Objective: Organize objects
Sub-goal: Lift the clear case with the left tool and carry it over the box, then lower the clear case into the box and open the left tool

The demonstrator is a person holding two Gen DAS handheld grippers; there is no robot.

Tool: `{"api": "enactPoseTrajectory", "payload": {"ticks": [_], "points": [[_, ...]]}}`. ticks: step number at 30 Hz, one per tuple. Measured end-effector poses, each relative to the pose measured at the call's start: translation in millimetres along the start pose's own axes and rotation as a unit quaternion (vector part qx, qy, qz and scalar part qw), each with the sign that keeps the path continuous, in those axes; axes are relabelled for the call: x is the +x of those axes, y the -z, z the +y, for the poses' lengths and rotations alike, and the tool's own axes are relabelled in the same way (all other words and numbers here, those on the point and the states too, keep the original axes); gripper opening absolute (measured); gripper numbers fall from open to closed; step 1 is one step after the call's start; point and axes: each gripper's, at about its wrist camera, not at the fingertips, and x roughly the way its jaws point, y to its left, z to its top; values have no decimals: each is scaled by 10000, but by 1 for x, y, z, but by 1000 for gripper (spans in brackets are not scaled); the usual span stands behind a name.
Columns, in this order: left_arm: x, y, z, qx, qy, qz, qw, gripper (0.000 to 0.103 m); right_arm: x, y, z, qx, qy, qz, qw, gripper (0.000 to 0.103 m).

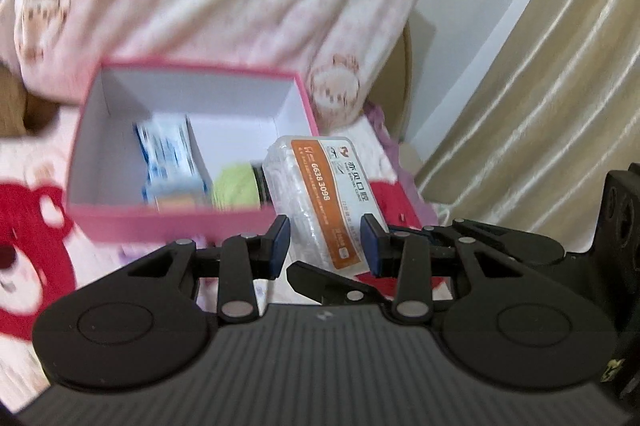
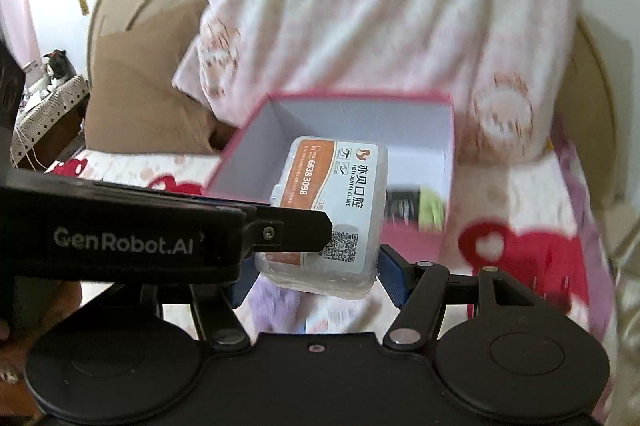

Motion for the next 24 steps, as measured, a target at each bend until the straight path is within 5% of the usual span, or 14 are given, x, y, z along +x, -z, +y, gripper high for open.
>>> {"api": "enactPoseTrajectory", "payload": {"ticks": [5,11,17,24], "points": [[4,-50,13,-31,-149,-76,9999,37,19,-44,3,-118,155,-103,9998,68],[58,-91,50,-452,-103,61,9989,37,77,-82,-19,74,306,282,9991,68],[107,-99,80,-719,-222,68,9971,36,135,-97,-39,56,317,721,9969,68],[160,-97,113,-801,47,288,9964,36,185,-93,-50,65,623,1027,9927,68]]}}
